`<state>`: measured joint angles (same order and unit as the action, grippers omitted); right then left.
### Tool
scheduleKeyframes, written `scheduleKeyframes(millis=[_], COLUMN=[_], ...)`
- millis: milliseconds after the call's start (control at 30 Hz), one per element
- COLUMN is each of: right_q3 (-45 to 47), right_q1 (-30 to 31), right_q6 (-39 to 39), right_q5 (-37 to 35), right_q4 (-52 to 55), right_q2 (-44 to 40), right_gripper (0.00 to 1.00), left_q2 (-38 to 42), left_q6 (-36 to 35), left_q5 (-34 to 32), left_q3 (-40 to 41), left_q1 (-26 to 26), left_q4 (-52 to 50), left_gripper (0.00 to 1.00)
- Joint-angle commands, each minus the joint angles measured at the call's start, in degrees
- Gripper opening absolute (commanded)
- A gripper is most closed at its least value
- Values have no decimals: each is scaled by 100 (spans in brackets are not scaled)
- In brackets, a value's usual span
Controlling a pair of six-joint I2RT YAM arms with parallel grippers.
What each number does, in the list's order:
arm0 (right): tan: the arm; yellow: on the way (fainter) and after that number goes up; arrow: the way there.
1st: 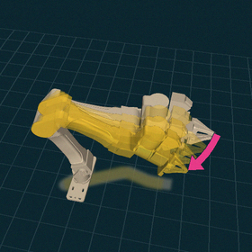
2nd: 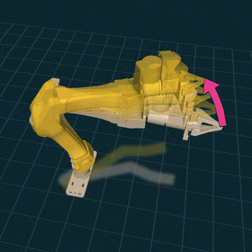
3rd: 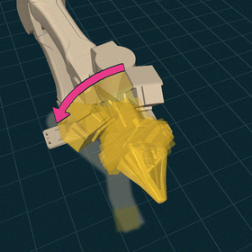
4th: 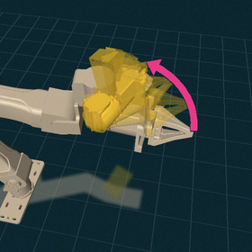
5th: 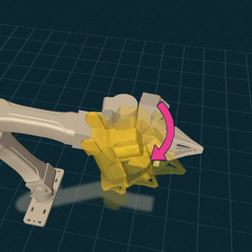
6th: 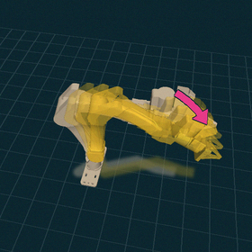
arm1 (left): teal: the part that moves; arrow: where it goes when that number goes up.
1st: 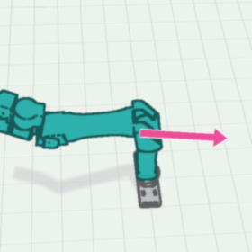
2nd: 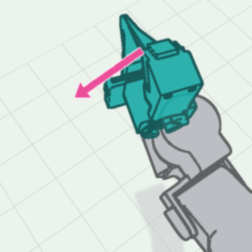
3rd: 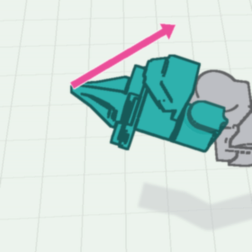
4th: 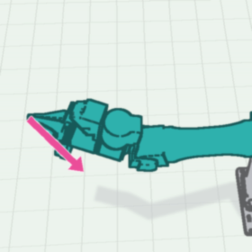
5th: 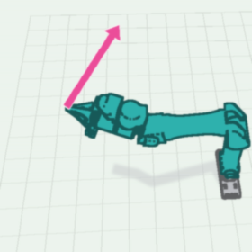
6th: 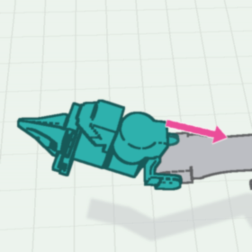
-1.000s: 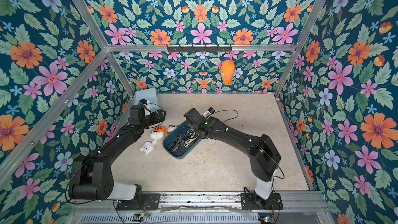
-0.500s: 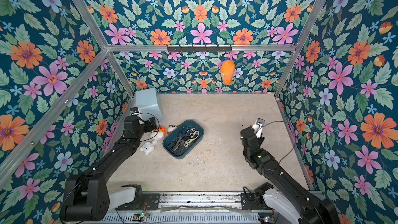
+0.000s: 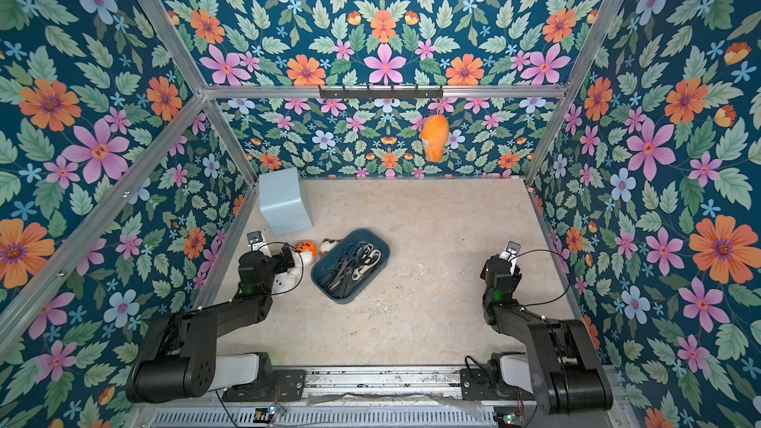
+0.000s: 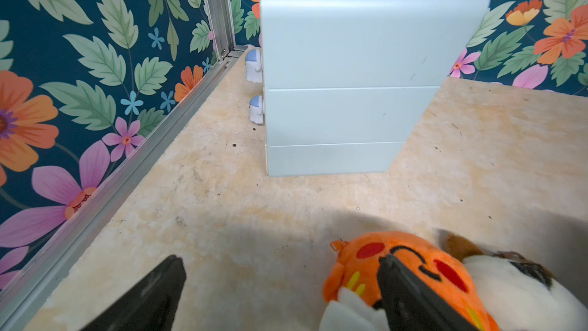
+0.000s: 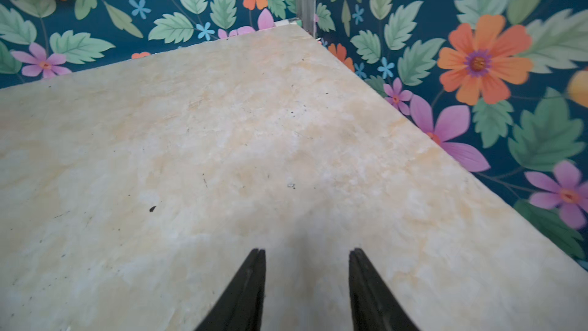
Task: Put the scissors into the storage box
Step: Reset both arms
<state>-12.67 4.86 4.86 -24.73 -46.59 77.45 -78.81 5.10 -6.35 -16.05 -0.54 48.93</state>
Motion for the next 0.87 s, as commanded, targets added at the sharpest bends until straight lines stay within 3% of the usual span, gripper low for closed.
scheduleKeyframes(millis=[0, 67, 100, 133, 167, 200, 833], right_q3=[-104, -256, -255, -313, -424, -449, -441], right_q1=[-64, -236, -329, -336, -416, -481, -490], right_q6=[-571, -405, -455, -489, -416, -372, -364], right_q5=[870, 1415, 1735, 1796, 1952, 2039, 2025], right_q4=[-1886, -787, -1102, -1118, -579, -588, -721], right_q2=[800, 411, 583, 649, 484, 515, 569], right_gripper=[46, 51, 68, 74, 87, 99, 99], left_q2=[-435, -808, -1028, -1240, -1390, -1278, -1265], left_q6=[-208, -210, -203, -234, -297, -275, -396], left_q5=[122, 42, 54, 103, 38, 71, -109], left_q3=[27, 65, 57, 41, 76, 71, -47], left_q1=[0, 4, 1, 8, 34, 49, 168], left_q4=[1337, 1782, 1959, 2139, 2512, 2239, 2017], left_gripper=[99, 99, 99, 99, 99, 99, 99])
